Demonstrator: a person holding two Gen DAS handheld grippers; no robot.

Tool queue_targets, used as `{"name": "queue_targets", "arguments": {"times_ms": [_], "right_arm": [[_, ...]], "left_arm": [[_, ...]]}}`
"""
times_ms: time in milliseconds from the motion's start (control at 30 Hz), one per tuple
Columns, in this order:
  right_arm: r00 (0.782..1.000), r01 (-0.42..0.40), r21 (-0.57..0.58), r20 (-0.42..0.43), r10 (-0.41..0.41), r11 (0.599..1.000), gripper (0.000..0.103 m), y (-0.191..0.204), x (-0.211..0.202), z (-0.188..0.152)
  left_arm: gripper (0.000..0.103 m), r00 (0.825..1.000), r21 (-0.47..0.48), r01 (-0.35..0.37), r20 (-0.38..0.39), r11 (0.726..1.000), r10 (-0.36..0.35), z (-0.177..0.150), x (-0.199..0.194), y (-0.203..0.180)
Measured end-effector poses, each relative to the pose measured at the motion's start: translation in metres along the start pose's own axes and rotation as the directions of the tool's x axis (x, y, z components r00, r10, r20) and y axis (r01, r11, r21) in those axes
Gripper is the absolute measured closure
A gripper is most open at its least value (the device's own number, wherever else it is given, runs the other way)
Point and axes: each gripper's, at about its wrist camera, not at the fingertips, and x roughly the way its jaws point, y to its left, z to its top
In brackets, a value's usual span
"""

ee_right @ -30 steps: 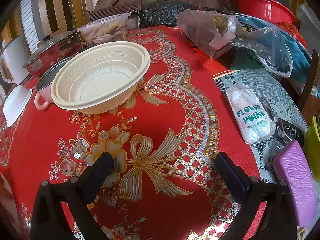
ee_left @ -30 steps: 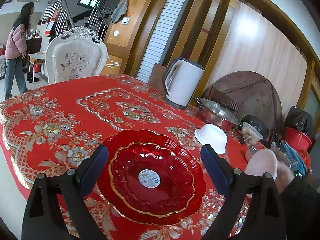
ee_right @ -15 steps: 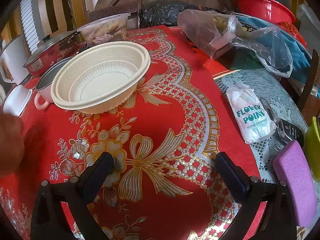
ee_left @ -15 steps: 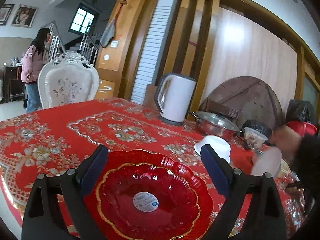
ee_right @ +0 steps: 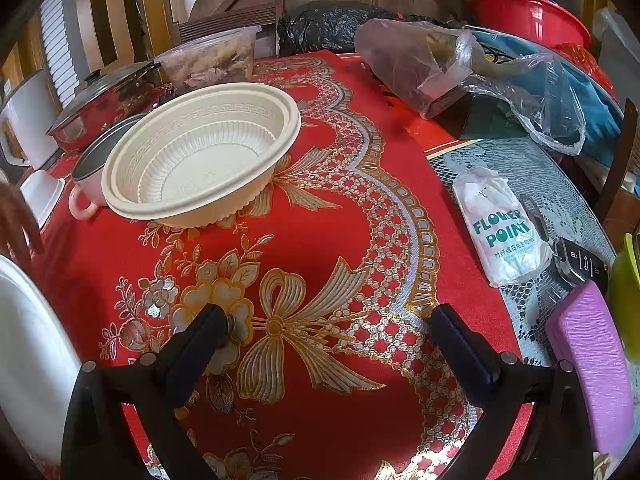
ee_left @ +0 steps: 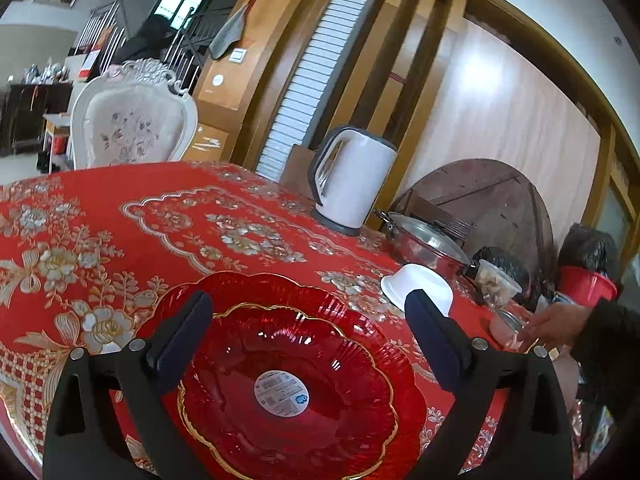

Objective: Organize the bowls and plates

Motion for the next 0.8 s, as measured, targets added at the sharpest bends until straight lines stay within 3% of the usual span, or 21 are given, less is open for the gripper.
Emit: {"name": "queue_targets", "arguments": {"times_ms": [800], "right_arm": [[1.000, 0.000, 0.000, 0.001, 0.000, 1.000, 0.000, 0.0003, -0.0001, 0.0002]], "left_arm": [[0.006, 1.000, -0.023, 0.000, -0.013, 1.000, 0.000, -0.0012, 0.0024, 0.0027]]}}
